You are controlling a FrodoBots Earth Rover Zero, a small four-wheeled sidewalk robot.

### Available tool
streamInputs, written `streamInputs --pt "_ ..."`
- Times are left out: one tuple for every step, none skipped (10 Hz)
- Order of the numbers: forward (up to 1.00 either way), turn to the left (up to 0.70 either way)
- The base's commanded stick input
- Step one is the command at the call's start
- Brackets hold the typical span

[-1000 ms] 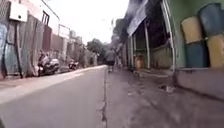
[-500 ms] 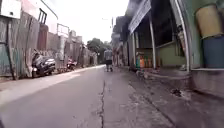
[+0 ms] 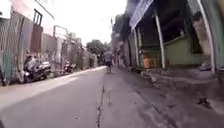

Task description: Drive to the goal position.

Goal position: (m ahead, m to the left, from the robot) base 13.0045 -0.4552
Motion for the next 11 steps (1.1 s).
streamInputs --pt "1.00 0.00" --pt "1.00 0.00" --pt "1.00 0.00" --pt "1.00 0.00" --pt "1.00 0.00" --pt "1.00 0.00" --pt "1.00 0.00" --pt "1.00 0.00" --pt "1.00 0.00" --pt "1.00 0.00" --pt "1.00 0.06"
